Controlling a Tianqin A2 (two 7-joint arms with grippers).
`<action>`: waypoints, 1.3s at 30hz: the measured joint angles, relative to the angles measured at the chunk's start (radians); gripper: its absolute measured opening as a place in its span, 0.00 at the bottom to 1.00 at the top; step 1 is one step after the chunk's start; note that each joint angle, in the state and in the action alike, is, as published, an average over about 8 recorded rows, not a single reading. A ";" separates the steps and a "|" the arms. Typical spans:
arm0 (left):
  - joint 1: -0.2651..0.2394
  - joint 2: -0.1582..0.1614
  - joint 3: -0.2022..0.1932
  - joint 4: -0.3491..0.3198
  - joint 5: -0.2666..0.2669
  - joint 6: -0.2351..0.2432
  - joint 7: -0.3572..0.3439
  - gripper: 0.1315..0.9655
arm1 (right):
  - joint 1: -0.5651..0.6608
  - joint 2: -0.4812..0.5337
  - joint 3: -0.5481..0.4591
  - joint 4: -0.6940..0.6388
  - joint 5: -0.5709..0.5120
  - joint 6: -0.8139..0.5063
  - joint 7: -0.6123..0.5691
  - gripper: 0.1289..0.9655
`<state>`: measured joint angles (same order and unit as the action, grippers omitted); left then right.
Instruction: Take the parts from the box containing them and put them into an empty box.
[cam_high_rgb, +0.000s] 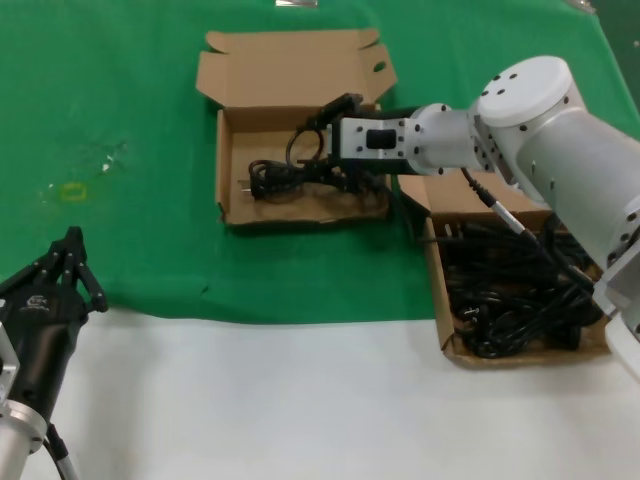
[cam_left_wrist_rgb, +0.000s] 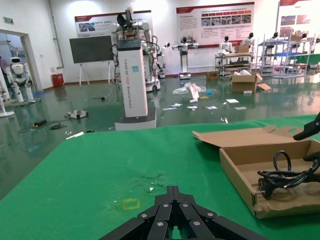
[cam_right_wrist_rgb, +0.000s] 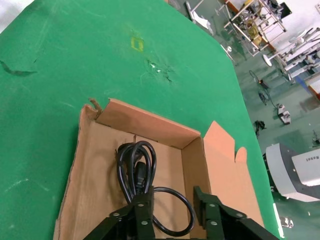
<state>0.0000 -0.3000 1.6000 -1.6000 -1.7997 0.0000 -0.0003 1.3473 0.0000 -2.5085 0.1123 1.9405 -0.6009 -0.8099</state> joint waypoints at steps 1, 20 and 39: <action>0.000 0.000 0.000 0.000 0.000 0.000 0.000 0.01 | 0.000 0.000 -0.004 0.000 0.009 0.001 -0.005 0.16; 0.000 0.000 0.000 0.000 0.000 0.000 0.000 0.02 | -0.001 0.000 -0.015 0.001 0.052 0.004 -0.036 0.56; 0.000 0.000 0.000 0.000 0.000 0.000 0.000 0.23 | -0.111 0.025 0.061 0.123 0.036 0.053 0.033 0.91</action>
<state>0.0000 -0.3000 1.6001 -1.6000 -1.7997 0.0000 -0.0003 1.2358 0.0247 -2.4476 0.2350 1.9768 -0.5477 -0.7774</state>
